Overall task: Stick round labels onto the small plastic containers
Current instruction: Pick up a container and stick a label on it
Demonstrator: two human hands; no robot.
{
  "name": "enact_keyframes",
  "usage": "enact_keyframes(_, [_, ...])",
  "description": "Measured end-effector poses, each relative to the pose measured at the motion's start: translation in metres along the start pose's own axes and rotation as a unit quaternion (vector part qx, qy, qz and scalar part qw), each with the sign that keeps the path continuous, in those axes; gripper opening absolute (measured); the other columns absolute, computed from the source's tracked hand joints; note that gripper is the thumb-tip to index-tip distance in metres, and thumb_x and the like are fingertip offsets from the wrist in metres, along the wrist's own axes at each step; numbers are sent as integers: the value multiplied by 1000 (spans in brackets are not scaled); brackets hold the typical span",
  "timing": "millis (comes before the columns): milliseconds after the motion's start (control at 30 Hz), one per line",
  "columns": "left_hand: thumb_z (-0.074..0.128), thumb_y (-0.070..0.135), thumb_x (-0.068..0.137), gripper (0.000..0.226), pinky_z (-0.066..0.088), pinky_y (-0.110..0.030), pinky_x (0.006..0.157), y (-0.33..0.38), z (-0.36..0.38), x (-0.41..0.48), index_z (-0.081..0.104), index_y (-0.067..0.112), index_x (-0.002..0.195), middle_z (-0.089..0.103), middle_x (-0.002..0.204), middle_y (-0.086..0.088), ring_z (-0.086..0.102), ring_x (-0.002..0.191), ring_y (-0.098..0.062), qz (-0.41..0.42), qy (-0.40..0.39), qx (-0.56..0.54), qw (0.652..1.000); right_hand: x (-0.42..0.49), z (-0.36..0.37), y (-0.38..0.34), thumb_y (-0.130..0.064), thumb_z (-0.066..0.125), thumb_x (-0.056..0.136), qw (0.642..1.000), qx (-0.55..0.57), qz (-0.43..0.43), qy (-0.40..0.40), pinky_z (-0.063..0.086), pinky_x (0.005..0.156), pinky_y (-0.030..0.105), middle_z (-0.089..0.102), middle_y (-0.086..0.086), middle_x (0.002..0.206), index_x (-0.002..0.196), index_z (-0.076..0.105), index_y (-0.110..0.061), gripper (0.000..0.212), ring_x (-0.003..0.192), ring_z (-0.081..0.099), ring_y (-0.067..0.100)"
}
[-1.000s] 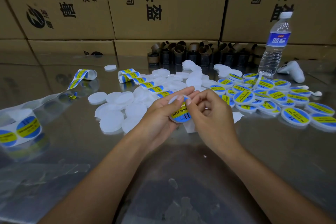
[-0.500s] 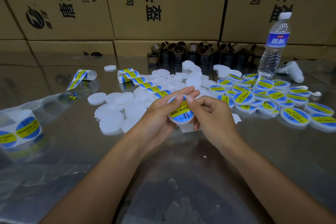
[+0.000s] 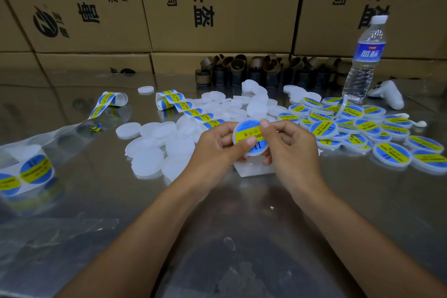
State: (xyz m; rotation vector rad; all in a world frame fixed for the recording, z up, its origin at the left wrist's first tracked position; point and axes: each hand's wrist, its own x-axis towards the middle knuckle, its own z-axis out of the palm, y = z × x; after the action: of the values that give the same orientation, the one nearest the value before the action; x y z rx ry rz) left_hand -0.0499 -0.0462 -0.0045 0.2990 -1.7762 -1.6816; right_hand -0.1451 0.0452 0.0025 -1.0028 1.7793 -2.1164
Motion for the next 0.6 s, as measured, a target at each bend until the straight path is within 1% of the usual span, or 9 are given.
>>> enact_keyframes(100, [70,5,79,29,54,-23,70,1,2,-1,63,13,106,74,90,0,68,82,-12,0,-14,-17,1000,0,-1,0,-26,62,89,1000,0,3,10,38,39,13,55,9,52,68,60,-16,23,37,45,5])
enact_keyframes(167, [69,0,79,33,53,-21,68,1,3,-1,62,11,109,74,88,-2,68,79,-12,5,-14,-23,1000,0,0,0,-26,62,89,1000,4,-2,8,38,40,12,56,6,50,68,60,-16,23,37,46,5])
enact_keyframes(233, [69,-1,79,32,53,-21,67,1,2,-1,62,13,108,74,84,0,68,76,-11,12,-7,-21,1000,0,0,-1,-25,63,88,1000,8,-10,2,38,41,11,56,3,49,71,61,-16,20,38,48,4])
enact_keyframes(367, [68,0,80,35,52,-20,66,1,0,0,60,5,114,73,81,1,67,74,-8,15,16,-18,1000,-1,0,1,-20,65,86,999,2,-28,-27,40,47,11,57,-5,47,84,62,-18,4,41,52,4])
enact_keyframes(433, [66,3,83,33,53,-21,66,1,0,0,60,5,115,74,82,0,67,74,-9,12,25,-19,999,-1,0,2,-17,65,87,999,-5,-32,-34,41,49,11,58,-8,48,85,61,-21,6,41,53,3])
enact_keyframes(500, [59,10,90,24,55,-23,68,1,0,1,62,8,113,74,83,-3,69,77,-13,6,28,-20,999,0,0,3,-16,64,87,999,-9,-38,-31,42,50,11,58,-9,47,84,61,-23,8,41,54,3])
enact_keyframes(600, [51,15,96,18,57,-25,70,3,0,1,64,12,108,73,80,-2,69,76,-14,4,33,-19,999,0,-2,2,-17,65,87,998,-17,-49,-31,43,51,13,60,-6,50,84,62,-25,9,43,55,5])
